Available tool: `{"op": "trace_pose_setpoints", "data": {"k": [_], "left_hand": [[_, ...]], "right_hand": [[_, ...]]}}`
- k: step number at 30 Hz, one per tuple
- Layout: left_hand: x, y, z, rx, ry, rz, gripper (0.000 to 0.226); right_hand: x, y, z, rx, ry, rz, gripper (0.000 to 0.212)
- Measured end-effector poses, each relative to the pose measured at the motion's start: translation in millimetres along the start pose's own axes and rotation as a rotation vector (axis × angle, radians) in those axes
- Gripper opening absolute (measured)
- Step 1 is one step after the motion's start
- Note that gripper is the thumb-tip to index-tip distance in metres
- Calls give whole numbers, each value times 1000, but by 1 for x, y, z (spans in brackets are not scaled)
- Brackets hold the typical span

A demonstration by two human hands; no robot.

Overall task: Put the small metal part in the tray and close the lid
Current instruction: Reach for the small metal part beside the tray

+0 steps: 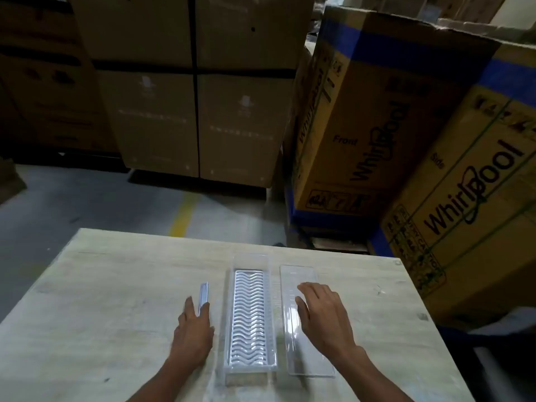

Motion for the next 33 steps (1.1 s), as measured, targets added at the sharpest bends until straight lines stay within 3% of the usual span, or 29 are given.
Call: {"op": "trace_pose_setpoints", "data": {"k": [2, 11, 21, 33], "left_hand": [[2, -3, -4, 12, -57, 23, 53], [-1, -16, -11, 9, -70, 208, 29], [-5, -21, -21, 191, 150, 138, 30], [-6, -24, -27, 218, 161, 132, 34]], "right_hand": [[-5, 0, 1, 3, -25, -17, 18], [-20, 5, 7, -9, -24, -94, 18], [-22, 2, -1, -17, -44, -165, 26], [-23, 2, 0, -29, -94, -222, 39]]}}
Point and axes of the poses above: each hand's wrist, its own y-axis away from the middle knuckle, its own x-axis out of the back of the hand, z = x × y, the point moved 9 cm from there along -y, towards the middle knuckle, and after that the axes turned 6 degrees about -x, right-handed, at the moved point
